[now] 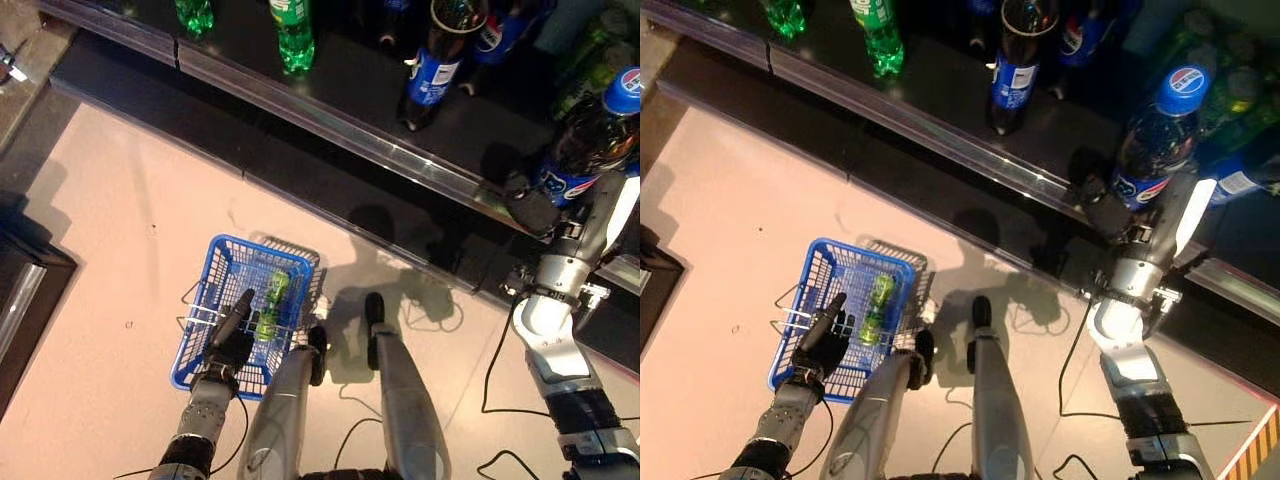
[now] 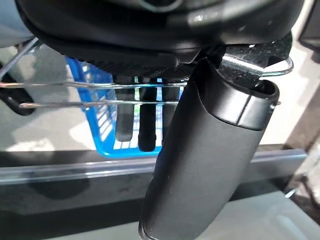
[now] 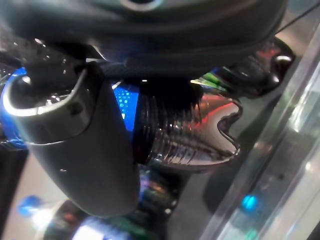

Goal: Pick up the drink and place into the basket.

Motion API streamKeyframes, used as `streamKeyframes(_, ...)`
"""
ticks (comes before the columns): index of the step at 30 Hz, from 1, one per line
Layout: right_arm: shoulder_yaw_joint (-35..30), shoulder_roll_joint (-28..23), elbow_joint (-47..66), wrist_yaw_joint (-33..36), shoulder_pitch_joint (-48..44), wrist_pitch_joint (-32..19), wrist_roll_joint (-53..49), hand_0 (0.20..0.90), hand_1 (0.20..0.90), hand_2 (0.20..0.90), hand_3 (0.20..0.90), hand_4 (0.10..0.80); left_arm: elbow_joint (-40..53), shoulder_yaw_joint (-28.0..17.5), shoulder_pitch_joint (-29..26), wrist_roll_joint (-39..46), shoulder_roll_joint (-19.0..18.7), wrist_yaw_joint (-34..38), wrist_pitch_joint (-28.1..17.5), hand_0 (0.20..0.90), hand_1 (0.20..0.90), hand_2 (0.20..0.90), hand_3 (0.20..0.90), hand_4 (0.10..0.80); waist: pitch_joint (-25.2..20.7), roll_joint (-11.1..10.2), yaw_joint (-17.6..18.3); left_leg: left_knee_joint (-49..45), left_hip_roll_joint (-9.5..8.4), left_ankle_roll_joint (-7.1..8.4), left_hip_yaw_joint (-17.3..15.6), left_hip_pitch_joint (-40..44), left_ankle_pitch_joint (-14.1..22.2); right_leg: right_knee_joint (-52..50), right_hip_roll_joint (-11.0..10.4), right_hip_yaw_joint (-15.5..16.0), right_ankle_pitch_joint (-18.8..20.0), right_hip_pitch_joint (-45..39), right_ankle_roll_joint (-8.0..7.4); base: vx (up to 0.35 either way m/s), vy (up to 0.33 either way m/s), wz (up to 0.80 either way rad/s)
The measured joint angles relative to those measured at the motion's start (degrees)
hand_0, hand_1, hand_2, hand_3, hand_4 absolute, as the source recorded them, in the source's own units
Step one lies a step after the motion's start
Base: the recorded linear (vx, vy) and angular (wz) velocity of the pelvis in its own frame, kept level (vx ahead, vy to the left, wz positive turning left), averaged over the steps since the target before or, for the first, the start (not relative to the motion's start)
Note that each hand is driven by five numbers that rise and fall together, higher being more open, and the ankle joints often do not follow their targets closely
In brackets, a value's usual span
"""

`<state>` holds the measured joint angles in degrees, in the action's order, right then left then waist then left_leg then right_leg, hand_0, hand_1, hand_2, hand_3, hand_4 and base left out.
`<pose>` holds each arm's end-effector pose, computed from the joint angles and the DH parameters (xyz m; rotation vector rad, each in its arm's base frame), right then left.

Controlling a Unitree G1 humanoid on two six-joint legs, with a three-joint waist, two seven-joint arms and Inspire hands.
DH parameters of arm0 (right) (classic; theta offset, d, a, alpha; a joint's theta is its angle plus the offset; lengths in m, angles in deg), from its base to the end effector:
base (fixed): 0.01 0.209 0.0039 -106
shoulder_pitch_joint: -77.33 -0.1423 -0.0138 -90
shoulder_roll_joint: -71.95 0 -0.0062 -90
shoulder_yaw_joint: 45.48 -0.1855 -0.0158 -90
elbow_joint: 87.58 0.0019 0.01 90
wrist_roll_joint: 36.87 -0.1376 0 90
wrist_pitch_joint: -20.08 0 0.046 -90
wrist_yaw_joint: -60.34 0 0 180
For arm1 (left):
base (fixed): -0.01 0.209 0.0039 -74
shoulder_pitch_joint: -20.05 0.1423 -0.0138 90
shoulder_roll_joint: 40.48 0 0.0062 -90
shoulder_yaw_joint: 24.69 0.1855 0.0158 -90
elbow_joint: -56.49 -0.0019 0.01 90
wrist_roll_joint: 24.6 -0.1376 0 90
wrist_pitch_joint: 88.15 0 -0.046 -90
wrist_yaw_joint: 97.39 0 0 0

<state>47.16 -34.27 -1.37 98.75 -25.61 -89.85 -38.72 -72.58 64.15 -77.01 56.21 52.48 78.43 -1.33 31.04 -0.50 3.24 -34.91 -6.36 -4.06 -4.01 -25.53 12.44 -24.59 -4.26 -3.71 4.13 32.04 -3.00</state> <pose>0.2398 -0.2289 0.1196 -0.3387 -0.6431 -0.5200 0.1946 0.2177 -0.0423 -1.1502 0.3038 0.4088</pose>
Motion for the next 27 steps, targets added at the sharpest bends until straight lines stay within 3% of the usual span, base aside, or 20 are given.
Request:
streamKeyframes(7, -1.9, 0.9, 3.0, -7.2, 8.3, 0.0, -2.0, 0.3, 0.3, 0.3, 0.2, 0.1, 1.6, -0.4, 3.4, -3.0, 1.3, 0.2, 0.4, 0.3, 0.3, 0.3, 0.2, 0.1, -0.4, -0.1, 0.0, 12.6, 0.04, 1.18, 2.7, 12.7, -3.1, 9.0, -0.3, 1.9, 0.6, -11.3, 0.06, 0.092, -0.032, 0.04)
streamKeyframes(11, -2.0, 4.4, 3.0, -11.9, 10.1, 0.0, -6.3, 0.3, 0.3, 0.3, 0.2, 0.1, 1.9, -2.3, 3.6, -3.4, 1.5, 1.0, 1.7, 0.3, 0.3, 0.3, 0.2, 0.1, -1.1, -0.1, -0.2, 21.8, 1.32, 1.88, 3.4, 21.9, -5.7, 15.4, 0.9, 2.4, 2.2, -19.3, 1.38, 0.08, -0.049, -0.06)
streamKeyframes(15, -1.9, 8.0, 2.3, -15.3, 10.7, 0.0, -9.9, 0.3, 0.3, 0.3, 0.2, 0.1, 2.1, -3.1, 3.1, -5.0, 2.6, 0.8, 1.7, 0.3, 0.3, 0.3, 0.2, 0.1, -2.0, 0.2, -0.5, 30.0, 2.56, 2.31, 4.6, 30.5, -7.8, 20.5, 1.7, 4.0, 2.3, -26.7, 1.6, 0.011, -0.044, 0.08)
streamKeyframes(19, -0.4, 11.0, 1.9, -19.9, 10.8, 0.1, -10.5, 0.3, 0.3, 0.3, 0.2, 0.1, 2.1, -4.3, 3.1, -5.5, 3.4, 0.8, 1.6, 0.3, 0.3, 0.3, 0.2, 0.1, -2.5, 0.0, -0.9, 32.5, 3.19, 2.25, 4.7, 34.7, -7.9, 22.3, 2.1, 4.9, 2.1, -30.5, 1.43, -0.009, -0.017, 0.04)
streamKeyframes(27, 5.6, 11.8, -0.5, -28.8, 12.4, 3.7, -10.5, 0.3, 0.3, 0.3, 0.2, 0.1, 5.3, -3.8, 3.5, -7.6, 3.3, 0.7, 1.7, 0.3, 0.3, 0.3, 0.2, 0.1, -7.9, -1.8, -1.2, 35.9, 3.31, 2.12, 5.0, 37.1, -9.1, 24.9, 1.8, 6.4, 2.0, -33.1, 1.39, -0.006, 0.013, 0.08)
